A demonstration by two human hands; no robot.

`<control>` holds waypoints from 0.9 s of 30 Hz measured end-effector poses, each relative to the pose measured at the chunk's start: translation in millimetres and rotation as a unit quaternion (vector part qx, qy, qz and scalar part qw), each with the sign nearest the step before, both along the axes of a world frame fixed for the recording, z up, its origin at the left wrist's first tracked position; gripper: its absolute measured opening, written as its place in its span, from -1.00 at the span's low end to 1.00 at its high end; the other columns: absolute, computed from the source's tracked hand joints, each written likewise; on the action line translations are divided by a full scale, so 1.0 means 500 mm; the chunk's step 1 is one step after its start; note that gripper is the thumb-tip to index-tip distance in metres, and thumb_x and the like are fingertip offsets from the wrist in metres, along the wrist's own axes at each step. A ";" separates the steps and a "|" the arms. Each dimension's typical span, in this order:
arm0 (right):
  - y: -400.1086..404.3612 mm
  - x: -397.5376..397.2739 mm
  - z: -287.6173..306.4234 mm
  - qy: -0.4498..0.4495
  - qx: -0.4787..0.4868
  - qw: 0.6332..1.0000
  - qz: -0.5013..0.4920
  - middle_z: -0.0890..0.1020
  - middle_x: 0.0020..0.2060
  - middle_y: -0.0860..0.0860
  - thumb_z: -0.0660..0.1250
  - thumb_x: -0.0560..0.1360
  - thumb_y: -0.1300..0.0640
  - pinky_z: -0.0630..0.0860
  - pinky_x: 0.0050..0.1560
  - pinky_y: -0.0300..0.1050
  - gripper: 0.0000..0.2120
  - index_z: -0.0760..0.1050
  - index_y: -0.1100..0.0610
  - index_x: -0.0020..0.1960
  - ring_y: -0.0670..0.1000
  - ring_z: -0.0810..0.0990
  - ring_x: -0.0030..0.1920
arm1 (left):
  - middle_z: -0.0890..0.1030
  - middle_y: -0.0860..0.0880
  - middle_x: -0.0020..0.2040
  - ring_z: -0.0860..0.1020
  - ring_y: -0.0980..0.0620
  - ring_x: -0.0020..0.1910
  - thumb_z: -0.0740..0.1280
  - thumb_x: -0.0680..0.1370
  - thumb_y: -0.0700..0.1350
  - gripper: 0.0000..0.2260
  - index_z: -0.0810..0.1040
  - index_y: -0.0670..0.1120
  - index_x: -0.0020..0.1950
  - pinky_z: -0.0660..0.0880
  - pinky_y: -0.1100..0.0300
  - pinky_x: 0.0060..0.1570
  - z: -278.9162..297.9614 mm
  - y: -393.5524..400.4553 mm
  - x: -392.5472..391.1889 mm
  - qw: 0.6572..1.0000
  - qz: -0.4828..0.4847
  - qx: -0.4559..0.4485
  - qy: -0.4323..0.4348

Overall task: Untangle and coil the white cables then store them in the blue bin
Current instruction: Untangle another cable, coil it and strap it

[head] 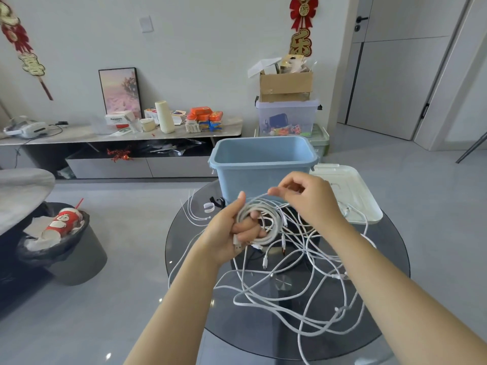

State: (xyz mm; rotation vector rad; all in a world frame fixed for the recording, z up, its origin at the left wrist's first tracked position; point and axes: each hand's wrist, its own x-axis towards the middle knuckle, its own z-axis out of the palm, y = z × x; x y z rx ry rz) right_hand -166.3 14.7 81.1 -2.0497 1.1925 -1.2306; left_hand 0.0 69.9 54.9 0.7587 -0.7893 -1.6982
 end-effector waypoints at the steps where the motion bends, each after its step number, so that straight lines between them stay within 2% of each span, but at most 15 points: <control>1: -0.010 -0.012 -0.003 -0.016 0.024 1.000 0.005 0.48 -0.47 -0.09 0.43 0.39 -0.10 0.31 -0.34 -0.26 -0.78 0.56 0.04 -0.27 -0.15 0.38 -0.44 | 0.18 0.08 -0.65 0.21 0.14 -0.68 0.14 0.53 0.08 -0.63 0.41 -0.17 -0.32 0.55 0.22 -0.29 -0.001 0.000 0.009 0.998 0.022 0.002 0.051; 2: -0.018 -0.022 -0.010 -0.011 0.047 0.999 0.014 0.50 -0.45 -0.03 0.37 0.45 -0.09 0.33 -0.30 -0.21 -0.80 0.57 0.01 -0.25 -0.14 0.38 -0.41 | 0.18 0.08 -0.64 0.22 0.15 -0.67 0.17 0.51 0.07 -0.66 0.42 -0.16 -0.31 0.55 0.24 -0.29 -0.002 0.001 0.016 0.995 0.042 0.005 0.090; 4: -0.023 -0.028 -0.034 0.057 0.084 0.994 0.035 0.55 -0.40 0.10 0.28 0.51 -0.11 0.33 -0.29 -0.17 -0.77 0.59 -0.04 -0.23 -0.05 0.43 -0.37 | 0.19 0.08 -0.62 0.24 0.15 -0.65 0.20 0.52 0.03 -0.70 0.42 -0.17 -0.28 0.54 0.26 -0.31 -0.012 -0.003 0.025 0.987 0.076 0.017 0.143; 6: -0.015 -0.018 -0.058 0.143 0.113 0.982 0.048 0.57 -0.42 0.07 0.20 0.56 -0.11 0.34 -0.32 -0.19 -0.73 0.59 -0.07 -0.20 -0.04 0.46 -0.40 | 0.22 0.07 -0.60 0.28 0.15 -0.63 0.16 0.59 -0.02 -0.71 0.40 -0.16 -0.25 0.51 0.31 -0.36 -0.026 -0.010 0.030 0.973 0.114 0.037 0.196; 9: -0.004 -0.008 -0.085 0.226 0.162 0.958 0.064 0.56 -0.48 -0.04 0.12 0.61 -0.07 0.41 -0.26 -0.17 -0.69 0.58 -0.06 -0.16 -0.07 0.52 -0.42 | 0.32 0.04 -0.56 0.41 0.10 -0.56 0.11 0.65 -0.07 -0.73 0.37 -0.15 -0.21 0.51 0.28 -0.42 -0.040 -0.024 0.043 0.947 0.172 0.049 0.268; 12: 0.000 -0.016 -0.097 0.291 0.191 0.935 0.064 0.58 -0.46 -0.05 0.06 0.62 -0.10 0.41 -0.23 -0.16 -0.59 0.55 0.01 -0.23 -0.10 0.53 -0.39 | 0.45 0.01 -0.52 0.51 0.07 -0.52 0.10 0.66 -0.09 -0.70 0.38 -0.15 -0.24 0.57 0.26 -0.39 -0.043 -0.028 0.059 0.929 0.249 0.058 0.266; 15: 0.001 -0.026 -0.095 0.303 0.163 0.938 0.039 0.52 -0.40 -0.07 0.06 0.62 -0.06 0.34 -0.28 -0.13 -0.67 0.52 0.05 -0.14 -0.08 0.47 -0.35 | 0.48 0.00 -0.48 0.55 0.08 -0.45 0.09 0.67 -0.07 -0.69 0.37 -0.15 -0.23 0.60 0.24 -0.21 -0.055 -0.033 0.070 0.922 0.314 0.060 0.219; 18: 0.011 -0.018 -0.083 0.321 0.075 0.944 0.007 0.49 -0.35 -0.08 0.10 0.62 0.00 0.29 -0.28 -0.10 -0.85 0.37 0.04 -0.03 0.00 0.48 -0.28 | 0.56 0.00 -0.41 0.63 0.08 -0.36 0.04 0.68 -0.06 -0.68 0.38 -0.17 -0.18 0.58 0.18 -0.12 -0.056 -0.036 0.059 0.928 0.333 0.038 0.164; 20: 0.023 -0.006 -0.075 0.331 0.000 0.944 0.013 0.54 -0.33 -0.07 0.14 0.60 0.01 0.29 -0.29 -0.11 -0.86 0.40 0.04 -0.04 0.04 0.52 -0.24 | 0.67 -0.05 -0.33 0.66 0.09 -0.32 0.05 0.68 -0.07 -0.66 0.47 -0.23 -0.13 0.55 0.12 0.01 -0.053 -0.038 0.045 0.925 0.365 0.030 0.100; 23: 0.037 0.006 -0.067 0.301 -0.121 0.944 0.057 0.62 -0.29 -0.10 0.22 0.54 -0.05 0.32 -0.30 -0.18 -0.79 0.57 0.00 -0.14 -0.02 0.56 -0.22 | 0.71 -0.06 -0.23 0.67 0.09 -0.25 0.06 0.68 -0.07 -0.64 0.53 -0.22 -0.13 0.52 0.08 0.12 -0.055 -0.044 0.026 0.921 0.386 0.004 -0.039; 25: 0.039 0.014 -0.068 0.258 -0.179 0.944 0.105 0.61 -0.31 -0.10 0.17 0.47 -0.12 0.35 -0.28 -0.19 -0.69 0.60 0.00 -0.23 -0.03 0.55 -0.23 | 0.70 0.00 -0.28 0.66 0.10 -0.23 0.06 0.68 -0.07 -0.61 0.58 -0.17 -0.16 0.50 0.10 0.10 -0.057 -0.037 0.011 0.913 0.374 -0.020 -0.162; 27: 0.035 0.020 -0.071 0.230 -0.200 0.944 0.123 0.55 -0.36 -0.10 0.15 0.45 -0.14 0.32 -0.30 -0.21 -0.66 0.61 0.01 -0.25 -0.04 0.49 -0.28 | 0.68 0.04 -0.33 0.63 0.18 -0.29 0.06 0.67 -0.07 -0.54 0.64 -0.08 -0.27 0.50 0.21 0.00 -0.055 -0.026 -0.009 0.903 0.324 -0.052 -0.276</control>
